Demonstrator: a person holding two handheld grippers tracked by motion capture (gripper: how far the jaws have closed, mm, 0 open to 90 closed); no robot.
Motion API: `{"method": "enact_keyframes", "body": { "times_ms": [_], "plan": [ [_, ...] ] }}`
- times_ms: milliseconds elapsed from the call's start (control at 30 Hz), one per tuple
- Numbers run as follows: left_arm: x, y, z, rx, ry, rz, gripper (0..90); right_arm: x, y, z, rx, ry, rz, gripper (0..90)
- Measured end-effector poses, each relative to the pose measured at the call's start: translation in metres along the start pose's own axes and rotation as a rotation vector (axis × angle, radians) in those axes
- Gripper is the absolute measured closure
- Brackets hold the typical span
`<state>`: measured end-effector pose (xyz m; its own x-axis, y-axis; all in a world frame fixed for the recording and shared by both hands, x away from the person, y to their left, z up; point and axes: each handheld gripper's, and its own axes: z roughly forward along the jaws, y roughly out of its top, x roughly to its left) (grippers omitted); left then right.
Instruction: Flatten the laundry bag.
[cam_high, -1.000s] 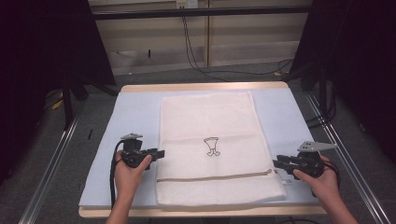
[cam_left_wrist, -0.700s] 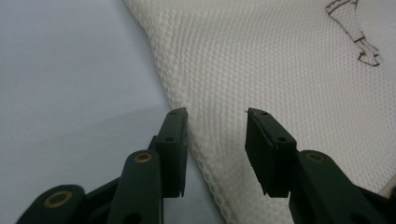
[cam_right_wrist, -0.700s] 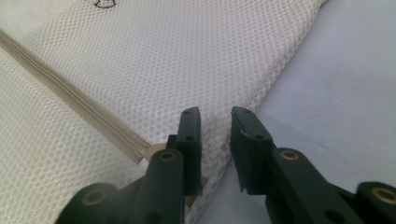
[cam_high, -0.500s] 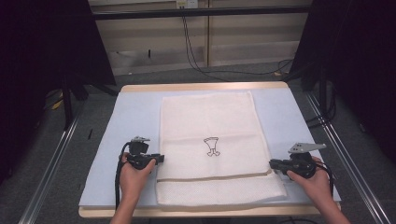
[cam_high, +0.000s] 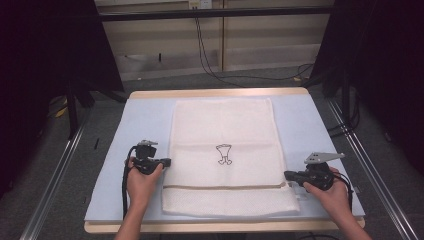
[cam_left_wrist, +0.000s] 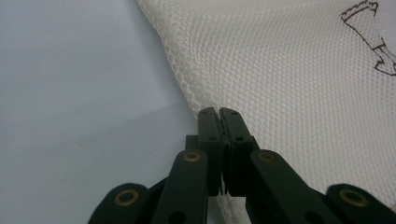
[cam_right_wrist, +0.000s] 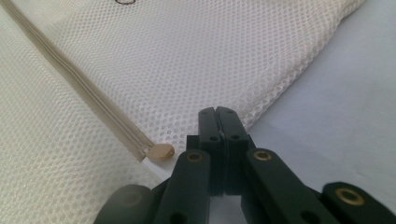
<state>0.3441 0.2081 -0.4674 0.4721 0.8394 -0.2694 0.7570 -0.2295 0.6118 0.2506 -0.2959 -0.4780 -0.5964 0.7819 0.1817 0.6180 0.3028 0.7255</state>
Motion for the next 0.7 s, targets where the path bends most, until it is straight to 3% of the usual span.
{"method": "enact_keyframes", "body": {
  "times_ms": [200, 567, 633, 700],
  "plan": [
    [0.006, -0.003, -0.007, -0.017, -0.012, -0.036, 88.1, 0.005, 0.001, 0.002, -0.006, 0.007, -0.019, 89.6],
    [0.011, -0.006, -0.012, -0.018, 0.004, -0.036, 87.7, 0.01, 0.005, 0.006, -0.011, 0.0, -0.043, 89.3],
    [0.009, -0.005, -0.014, -0.034, 0.005, -0.044, 84.4, 0.01, 0.006, 0.006, -0.02, 0.003, -0.043, 87.6],
    [0.008, -0.005, -0.017, -0.063, 0.015, -0.049, 74.8, 0.01, 0.007, 0.004, -0.04, -0.003, -0.045, 84.9]
  ]
}}
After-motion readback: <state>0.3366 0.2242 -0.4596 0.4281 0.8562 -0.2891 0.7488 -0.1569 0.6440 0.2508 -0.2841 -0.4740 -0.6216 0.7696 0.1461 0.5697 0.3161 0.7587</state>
